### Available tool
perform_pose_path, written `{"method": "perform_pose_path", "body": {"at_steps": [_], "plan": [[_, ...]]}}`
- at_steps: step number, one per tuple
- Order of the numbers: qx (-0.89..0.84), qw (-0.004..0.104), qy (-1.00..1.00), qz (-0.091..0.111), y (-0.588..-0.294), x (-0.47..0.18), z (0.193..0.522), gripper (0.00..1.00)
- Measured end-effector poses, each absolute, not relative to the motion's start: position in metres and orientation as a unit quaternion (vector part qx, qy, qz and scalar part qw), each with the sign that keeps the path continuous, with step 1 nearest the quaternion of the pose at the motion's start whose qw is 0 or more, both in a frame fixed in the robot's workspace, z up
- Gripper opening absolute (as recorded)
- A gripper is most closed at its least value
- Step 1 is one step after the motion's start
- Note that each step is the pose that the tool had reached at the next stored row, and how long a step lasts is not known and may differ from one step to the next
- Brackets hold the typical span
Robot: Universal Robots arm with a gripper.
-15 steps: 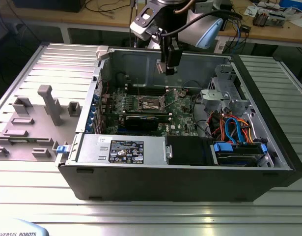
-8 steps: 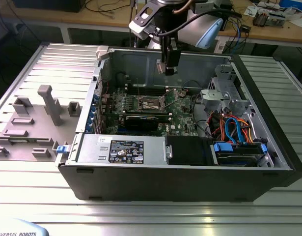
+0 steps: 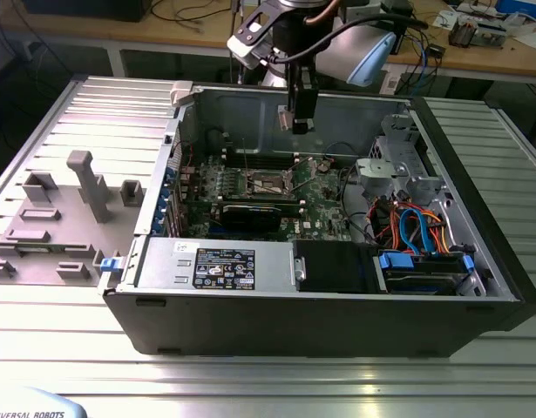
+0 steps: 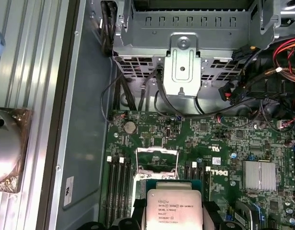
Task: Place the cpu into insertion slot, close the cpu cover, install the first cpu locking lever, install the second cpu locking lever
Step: 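Place the cpu into insertion slot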
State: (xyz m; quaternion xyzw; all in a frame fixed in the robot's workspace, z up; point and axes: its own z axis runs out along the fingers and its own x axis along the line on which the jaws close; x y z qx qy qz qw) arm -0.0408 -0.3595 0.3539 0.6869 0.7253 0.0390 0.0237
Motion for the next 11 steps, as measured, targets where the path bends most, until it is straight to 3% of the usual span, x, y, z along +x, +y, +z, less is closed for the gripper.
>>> {"method": "perform_pose_path", "body": {"at_steps": [11], "plan": [[0.688, 0.022, 0.724, 0.037, -0.3594, -0.0425, 0.3501, 0.54]]}}
